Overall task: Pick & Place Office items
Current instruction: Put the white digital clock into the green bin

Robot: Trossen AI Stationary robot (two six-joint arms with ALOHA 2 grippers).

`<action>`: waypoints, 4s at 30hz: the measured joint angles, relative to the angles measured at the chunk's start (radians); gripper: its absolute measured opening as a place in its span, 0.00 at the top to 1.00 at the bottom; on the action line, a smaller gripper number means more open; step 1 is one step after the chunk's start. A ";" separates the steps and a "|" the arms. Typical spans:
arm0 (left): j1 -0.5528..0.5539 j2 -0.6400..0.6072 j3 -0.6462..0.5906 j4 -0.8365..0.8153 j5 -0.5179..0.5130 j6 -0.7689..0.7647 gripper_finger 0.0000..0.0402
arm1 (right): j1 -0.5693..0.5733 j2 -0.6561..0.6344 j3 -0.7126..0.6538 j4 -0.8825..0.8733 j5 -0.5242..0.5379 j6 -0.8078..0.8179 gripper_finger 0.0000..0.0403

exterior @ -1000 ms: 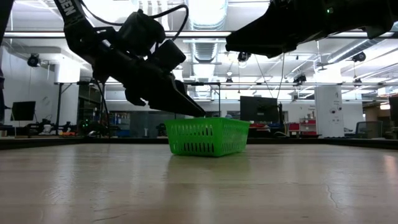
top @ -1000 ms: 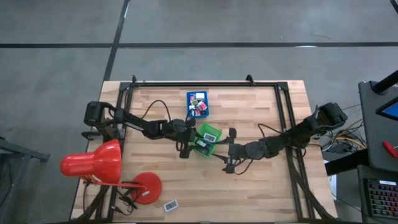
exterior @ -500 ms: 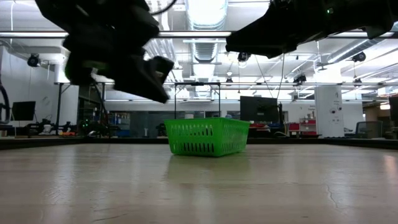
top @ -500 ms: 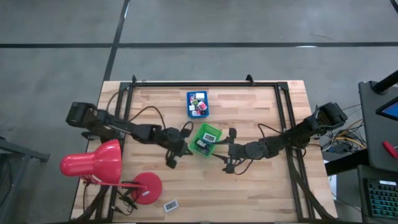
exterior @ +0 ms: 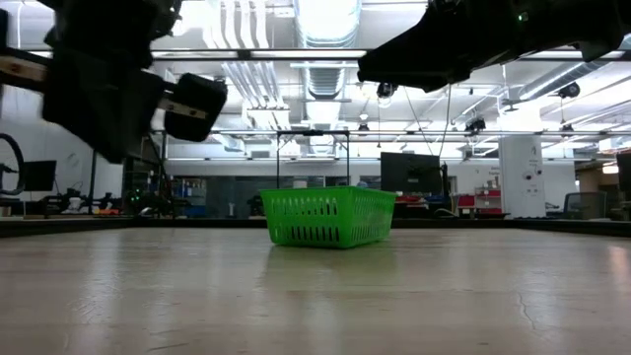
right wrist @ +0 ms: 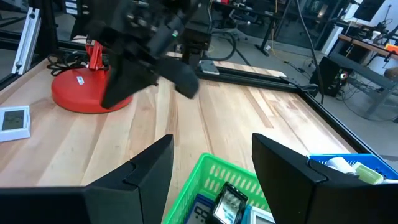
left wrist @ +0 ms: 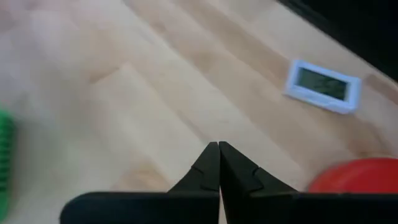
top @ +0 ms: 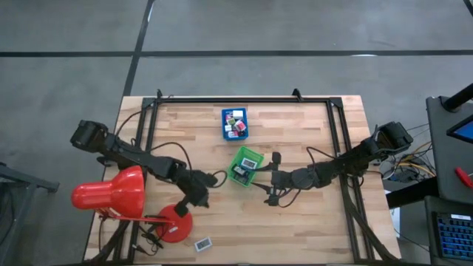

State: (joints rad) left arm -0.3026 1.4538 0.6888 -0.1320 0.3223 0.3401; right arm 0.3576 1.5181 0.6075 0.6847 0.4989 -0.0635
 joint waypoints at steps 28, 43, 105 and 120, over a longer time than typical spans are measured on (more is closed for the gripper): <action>-0.238 0.122 0.180 -0.160 0.124 -0.265 1.00 | 0.000 0.000 0.000 -0.001 0.000 0.004 0.47; -0.321 0.237 0.270 -0.154 0.217 -0.348 1.00 | 0.000 0.000 -0.001 -0.004 0.000 0.004 0.47; -0.365 0.430 0.284 0.034 -0.191 -0.336 1.00 | 0.130 -0.104 -0.002 -0.021 0.346 -0.049 0.47; -0.246 0.430 0.271 0.095 -0.559 -0.337 1.00 | 0.129 -0.104 0.002 -0.019 0.396 -0.040 0.47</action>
State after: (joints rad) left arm -0.5482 1.8839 0.9600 -0.0368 -0.2363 0.0031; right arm 0.4870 1.4139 0.6090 0.6662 0.8947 -0.1038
